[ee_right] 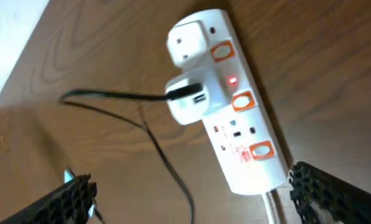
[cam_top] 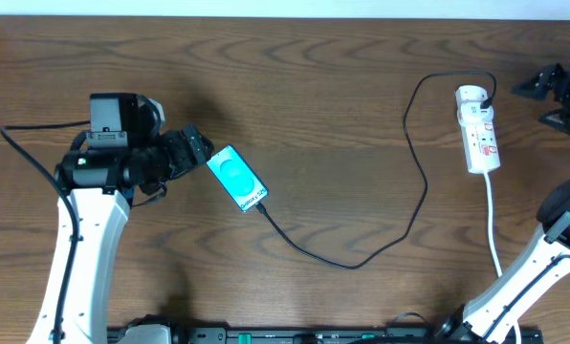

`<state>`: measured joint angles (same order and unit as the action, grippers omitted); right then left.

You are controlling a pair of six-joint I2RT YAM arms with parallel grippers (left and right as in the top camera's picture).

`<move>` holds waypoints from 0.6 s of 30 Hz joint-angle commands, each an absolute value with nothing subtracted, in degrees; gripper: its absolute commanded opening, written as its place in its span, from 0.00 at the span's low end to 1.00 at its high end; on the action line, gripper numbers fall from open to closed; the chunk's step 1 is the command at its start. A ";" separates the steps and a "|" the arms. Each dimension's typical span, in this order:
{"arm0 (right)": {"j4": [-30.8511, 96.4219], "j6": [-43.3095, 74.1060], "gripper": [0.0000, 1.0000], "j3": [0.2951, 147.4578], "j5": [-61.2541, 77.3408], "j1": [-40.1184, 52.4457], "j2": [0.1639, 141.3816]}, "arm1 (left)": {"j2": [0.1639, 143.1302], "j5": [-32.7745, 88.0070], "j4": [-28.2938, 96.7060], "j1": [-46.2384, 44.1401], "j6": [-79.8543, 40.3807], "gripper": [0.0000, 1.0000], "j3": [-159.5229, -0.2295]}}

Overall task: Plug charger to phone and switch on socket
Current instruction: 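Lift the right gripper away from the power strip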

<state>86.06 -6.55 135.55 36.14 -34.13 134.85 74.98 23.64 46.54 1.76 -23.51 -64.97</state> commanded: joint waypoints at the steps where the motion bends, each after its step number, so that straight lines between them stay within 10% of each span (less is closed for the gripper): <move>1: 87.24 -8.67 0.99 138.72 36.60 -34.06 130.52 | 71.64 23.29 45.91 1.91 -22.50 0.92 -65.28; 18: 89.19 -8.64 0.99 138.69 30.39 -26.20 96.79 | 62.37 23.29 45.36 1.91 -22.55 0.92 -65.28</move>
